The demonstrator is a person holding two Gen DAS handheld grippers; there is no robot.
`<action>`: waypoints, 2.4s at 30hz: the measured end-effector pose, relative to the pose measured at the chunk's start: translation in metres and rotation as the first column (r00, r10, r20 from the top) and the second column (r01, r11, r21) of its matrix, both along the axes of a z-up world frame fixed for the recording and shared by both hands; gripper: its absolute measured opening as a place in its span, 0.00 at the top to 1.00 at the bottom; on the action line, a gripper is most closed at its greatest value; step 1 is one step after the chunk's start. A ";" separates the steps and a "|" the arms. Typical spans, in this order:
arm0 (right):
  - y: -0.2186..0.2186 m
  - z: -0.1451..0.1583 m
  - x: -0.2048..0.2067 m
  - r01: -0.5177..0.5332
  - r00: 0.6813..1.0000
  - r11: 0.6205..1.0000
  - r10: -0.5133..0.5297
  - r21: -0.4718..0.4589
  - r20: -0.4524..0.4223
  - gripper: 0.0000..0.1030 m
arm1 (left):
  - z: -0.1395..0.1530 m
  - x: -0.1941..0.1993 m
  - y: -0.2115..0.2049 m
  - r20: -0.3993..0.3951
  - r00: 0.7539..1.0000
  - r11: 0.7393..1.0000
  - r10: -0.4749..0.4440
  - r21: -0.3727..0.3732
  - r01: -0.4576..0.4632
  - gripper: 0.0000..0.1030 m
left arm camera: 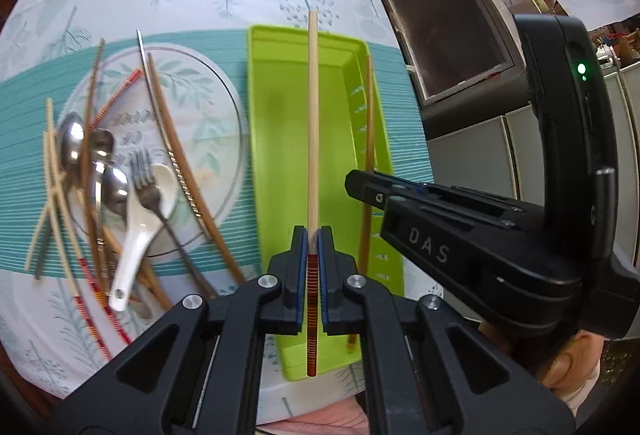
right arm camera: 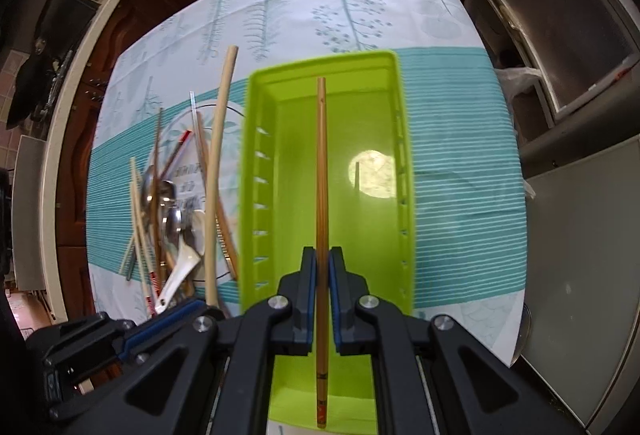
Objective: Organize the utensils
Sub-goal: 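Carry both chopsticks into the green tray and open both tools, then move both tools back over the utensil pile toward more chopsticks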
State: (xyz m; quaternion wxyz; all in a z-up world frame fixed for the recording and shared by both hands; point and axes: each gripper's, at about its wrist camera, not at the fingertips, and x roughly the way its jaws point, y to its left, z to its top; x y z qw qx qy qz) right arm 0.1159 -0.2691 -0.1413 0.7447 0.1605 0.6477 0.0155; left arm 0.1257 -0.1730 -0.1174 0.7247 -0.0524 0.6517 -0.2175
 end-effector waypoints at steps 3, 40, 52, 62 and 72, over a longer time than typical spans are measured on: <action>-0.006 -0.011 0.002 -0.002 1.000 1.000 0.002 -0.014 -0.023 0.94 | -0.017 -0.001 -0.009 -0.042 0.999 1.000 0.005 -0.004 -0.006 0.97; 0.021 0.011 -0.061 -0.009 0.995 1.000 0.010 -0.009 0.101 0.73 | 0.023 -0.036 0.056 0.119 0.991 0.976 -0.068 0.214 0.042 0.57; 0.061 0.024 -0.083 -0.066 0.985 0.998 0.062 0.016 0.161 0.73 | 0.030 -0.040 0.123 0.195 0.981 0.963 0.008 0.262 -0.060 0.52; 0.117 0.040 -0.076 -0.194 0.959 0.981 0.192 -0.007 0.208 0.74 | 0.033 -0.040 0.181 0.226 0.969 0.943 0.096 0.291 -0.161 0.52; 0.168 0.046 -0.065 -0.308 0.923 0.951 0.309 -0.040 0.228 0.74 | 0.026 -0.034 0.210 0.226 0.965 0.933 0.132 0.301 -0.198 0.52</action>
